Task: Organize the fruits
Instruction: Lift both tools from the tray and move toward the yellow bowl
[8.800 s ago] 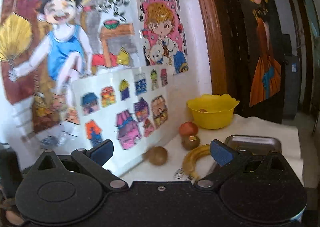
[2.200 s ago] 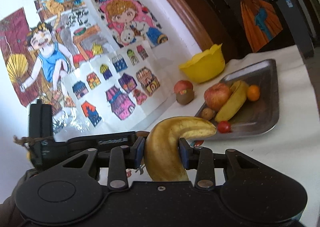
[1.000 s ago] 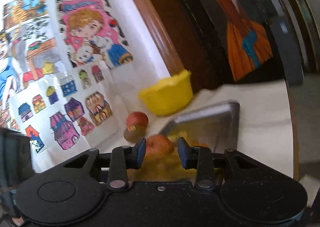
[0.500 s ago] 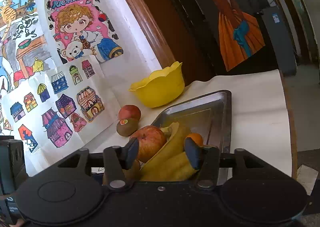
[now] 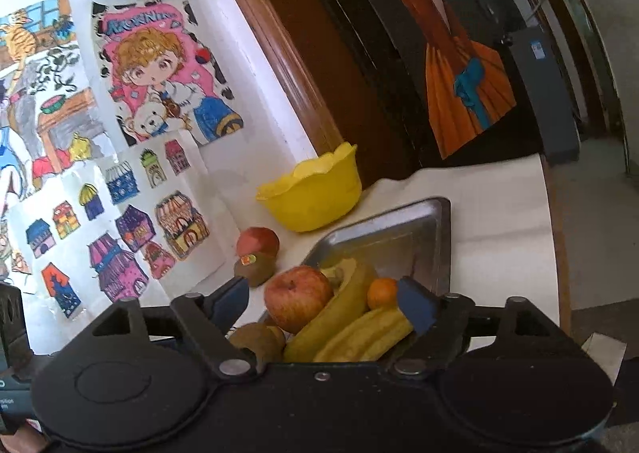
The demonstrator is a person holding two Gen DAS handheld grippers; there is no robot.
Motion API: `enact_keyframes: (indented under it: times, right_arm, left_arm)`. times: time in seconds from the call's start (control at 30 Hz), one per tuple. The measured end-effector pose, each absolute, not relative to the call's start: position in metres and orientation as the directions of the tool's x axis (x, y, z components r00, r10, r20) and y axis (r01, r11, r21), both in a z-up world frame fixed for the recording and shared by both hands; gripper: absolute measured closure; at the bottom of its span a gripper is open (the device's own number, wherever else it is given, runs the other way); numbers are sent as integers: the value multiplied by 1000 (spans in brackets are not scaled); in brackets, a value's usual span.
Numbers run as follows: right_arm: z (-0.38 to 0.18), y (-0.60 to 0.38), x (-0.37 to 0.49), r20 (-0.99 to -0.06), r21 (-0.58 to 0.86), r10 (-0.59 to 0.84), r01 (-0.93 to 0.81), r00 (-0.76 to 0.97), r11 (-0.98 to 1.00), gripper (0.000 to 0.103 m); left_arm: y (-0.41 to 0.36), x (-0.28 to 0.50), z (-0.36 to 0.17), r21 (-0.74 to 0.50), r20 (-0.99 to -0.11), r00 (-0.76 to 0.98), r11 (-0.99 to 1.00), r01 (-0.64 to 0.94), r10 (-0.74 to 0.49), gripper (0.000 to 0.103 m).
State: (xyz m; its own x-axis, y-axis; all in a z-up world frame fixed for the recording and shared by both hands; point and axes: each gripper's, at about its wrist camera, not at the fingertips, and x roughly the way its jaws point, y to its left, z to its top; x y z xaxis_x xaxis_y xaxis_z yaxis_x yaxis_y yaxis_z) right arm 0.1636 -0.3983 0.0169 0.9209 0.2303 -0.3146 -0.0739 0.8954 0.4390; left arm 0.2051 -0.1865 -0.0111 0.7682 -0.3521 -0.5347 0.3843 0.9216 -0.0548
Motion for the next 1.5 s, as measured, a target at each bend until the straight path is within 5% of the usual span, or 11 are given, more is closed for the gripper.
enact_keyframes:
  times: [0.3, 0.63, 1.23, 1.5]
  right_arm:
    - [46, -383, 121, -263, 394, 197, -81, 945, 916, 2]
    - [68, -363, 69, -259, 338, 143, -48, 955, 940, 1]
    - [77, -266, 17, -521, 159, 26, 68, 853, 985, 1]
    - [92, -216, 20, -538, 147, 122, -50, 834, 988, 1]
  left_arm:
    - [-154, 178, 15, -74, -473, 819, 941, 330, -325, 1]
    - [-114, 142, 36, -97, -416, 856, 951, 294, -307, 0]
    - [-35, 99, 38, -59, -472, 864, 984, 166, -174, 0]
    - [0, 92, 51, -41, -455, 882, 992, 117, -123, 0]
